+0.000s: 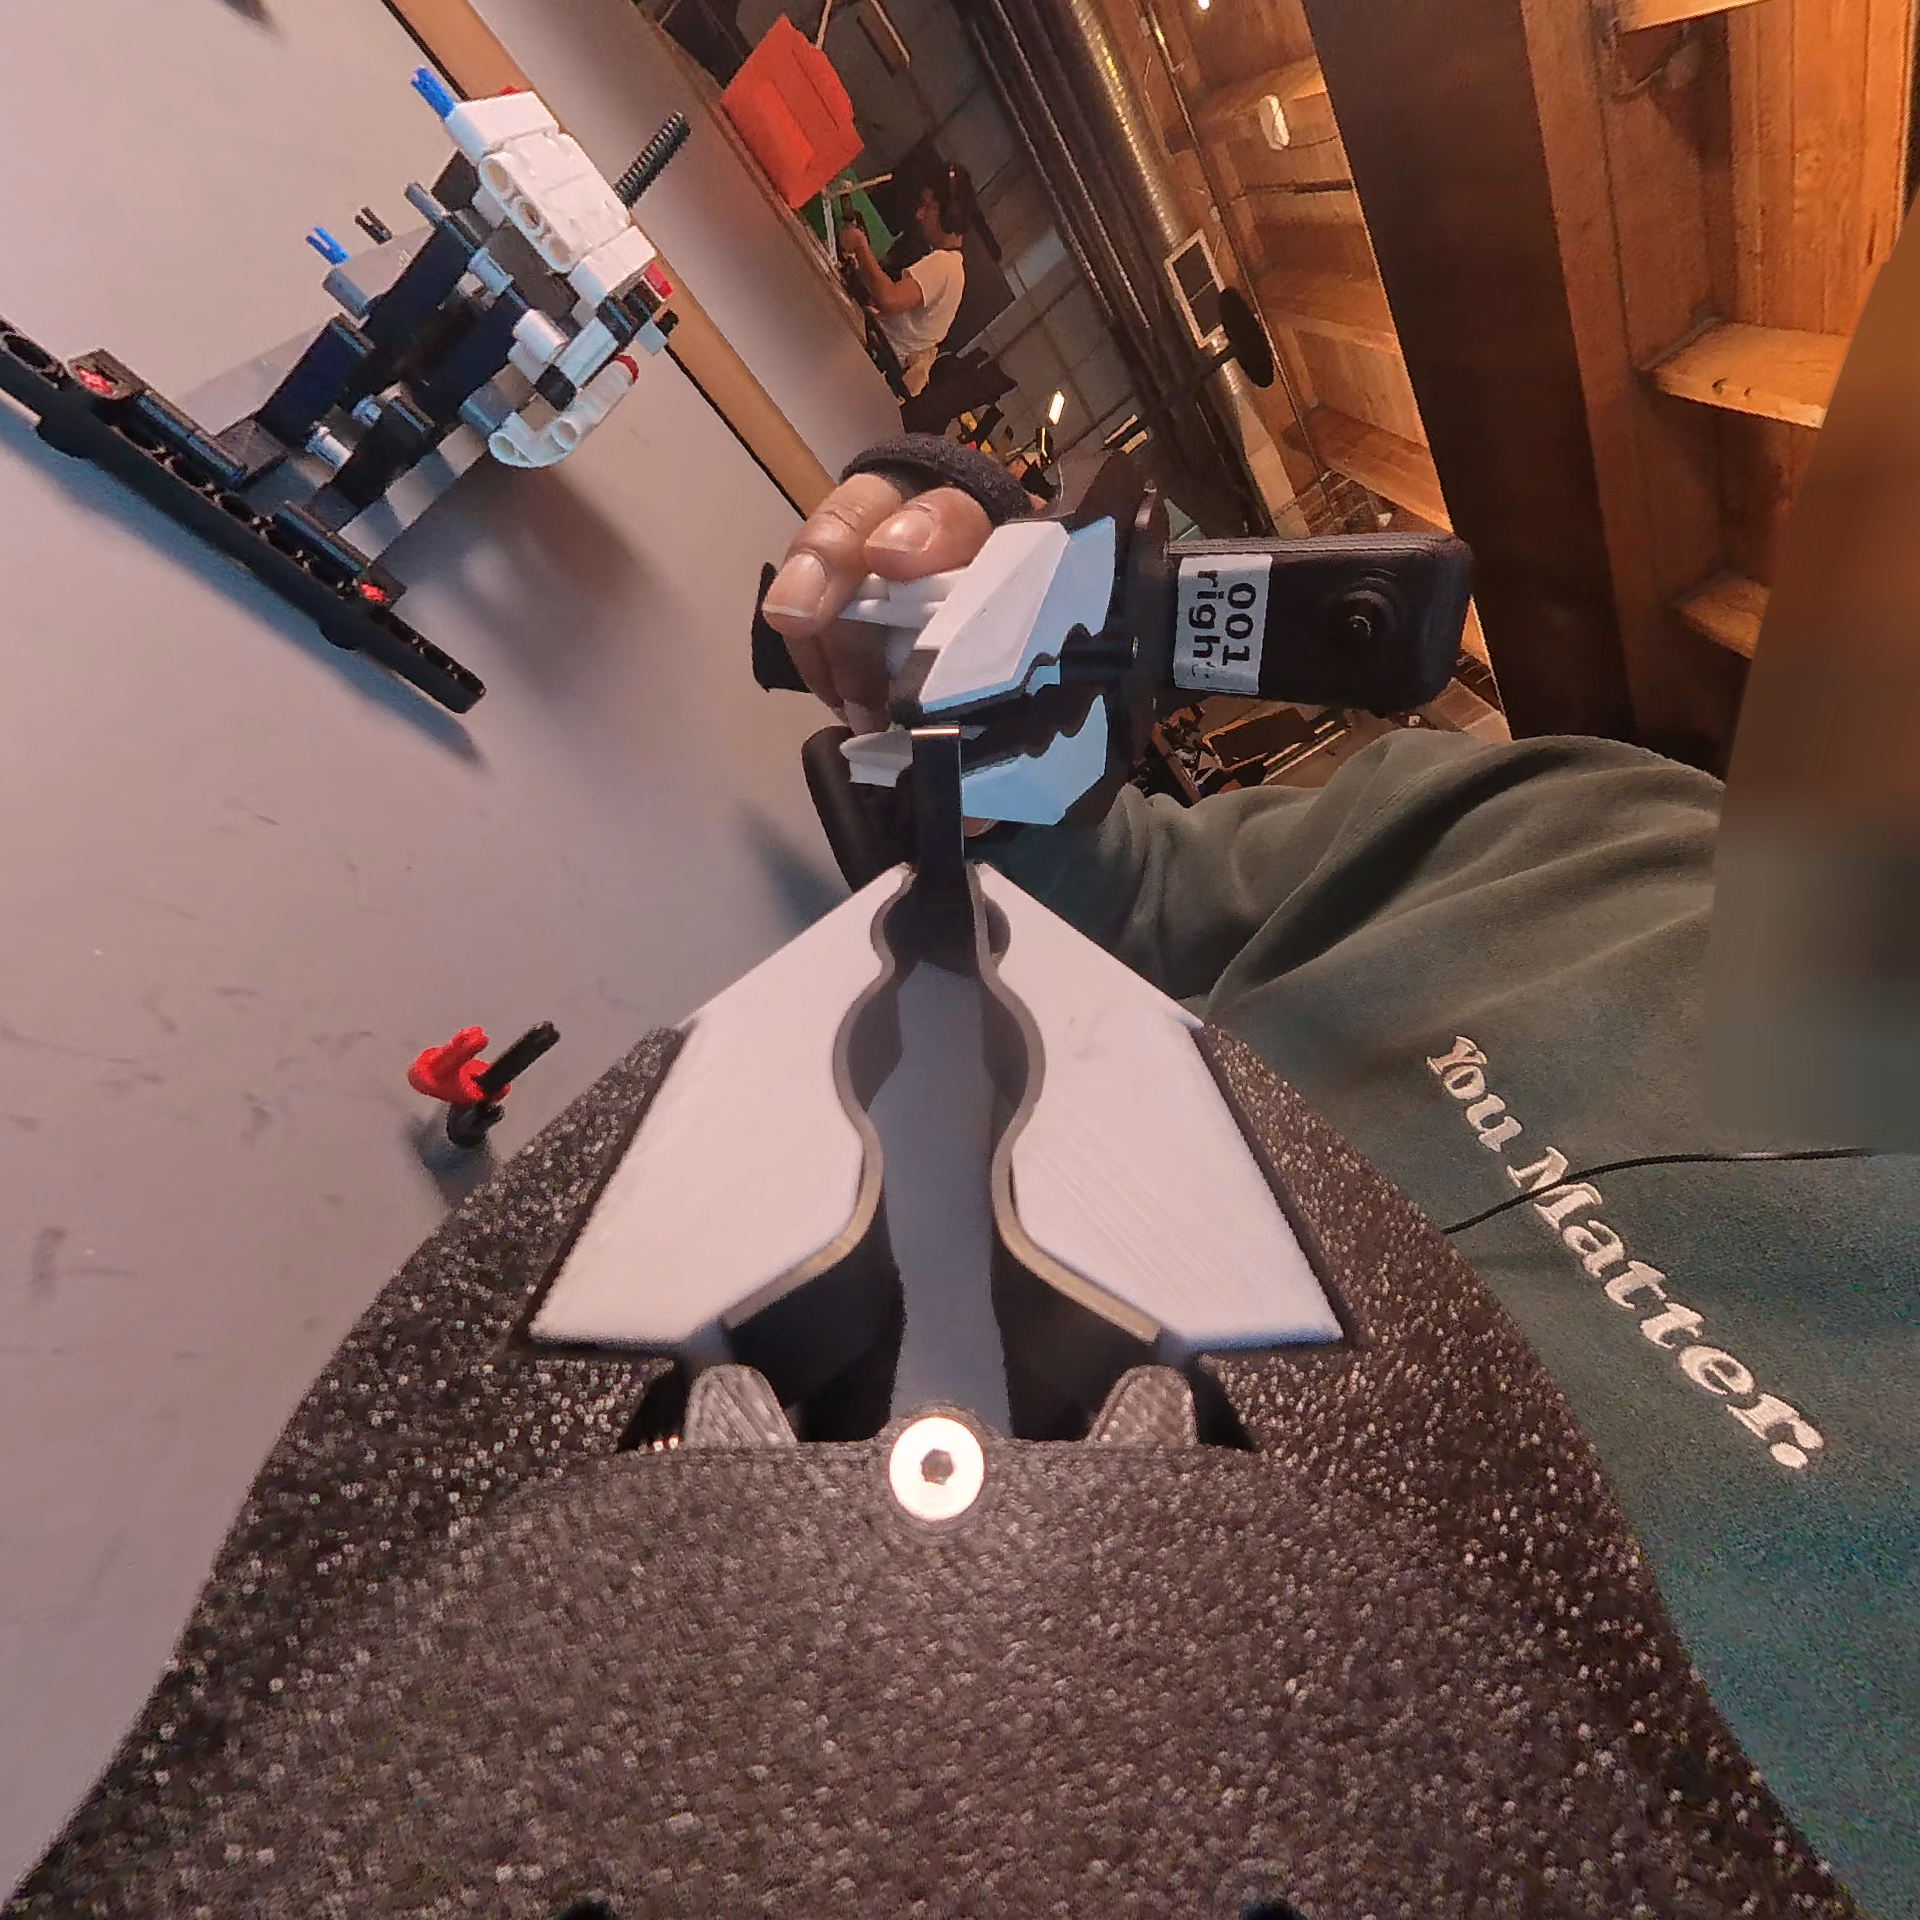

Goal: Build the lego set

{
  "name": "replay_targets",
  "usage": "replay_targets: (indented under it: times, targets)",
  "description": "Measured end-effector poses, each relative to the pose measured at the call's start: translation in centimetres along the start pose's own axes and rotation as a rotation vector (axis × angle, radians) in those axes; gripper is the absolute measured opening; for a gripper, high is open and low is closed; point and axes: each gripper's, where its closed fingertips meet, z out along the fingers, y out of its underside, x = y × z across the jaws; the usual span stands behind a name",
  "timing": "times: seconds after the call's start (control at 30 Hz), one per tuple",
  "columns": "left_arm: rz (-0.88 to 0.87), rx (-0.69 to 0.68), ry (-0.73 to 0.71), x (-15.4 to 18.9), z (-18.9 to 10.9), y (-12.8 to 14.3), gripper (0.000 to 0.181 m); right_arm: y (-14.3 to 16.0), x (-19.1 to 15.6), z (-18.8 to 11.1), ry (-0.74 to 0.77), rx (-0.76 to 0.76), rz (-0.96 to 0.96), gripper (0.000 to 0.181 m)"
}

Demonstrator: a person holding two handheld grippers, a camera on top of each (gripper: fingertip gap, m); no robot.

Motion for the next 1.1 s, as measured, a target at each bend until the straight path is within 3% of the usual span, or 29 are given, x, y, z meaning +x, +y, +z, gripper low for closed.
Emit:
replay_targets:
  times: [0.33,0.5,0.67,0.87,1.1]
  targets:
    - [-0.019,-0.018,0.007,0.2,0.3,0.4,0.008,0.7,-0.4,0.2,-0.019,-0.031,-0.01,0.0]
    - [-0.041,0.009,0.001,-0.2,-0.1,0.0,0.008,0.3,-0.2,0.0,-0.007,-0.018,-0.024,0.017]
    - [-0.045,-0.019,-0.01,-0.3,0.2,0.5,0.007,0.3,-0.3,0.1,0.001,-0.037,-0.079,0.007]
    - [0.055,-0.027,-0.024,0.2,0.2,0.2,0.016,0.4,0.2,-0.3,-0.016,-0.004,0.014,0.006]
    - [0.503,-0.134,-0.444,-3.7,-4.4,-1.2,0.036,2.9,2.0,-2.1,-0.108,0.001,0.261,0.007]
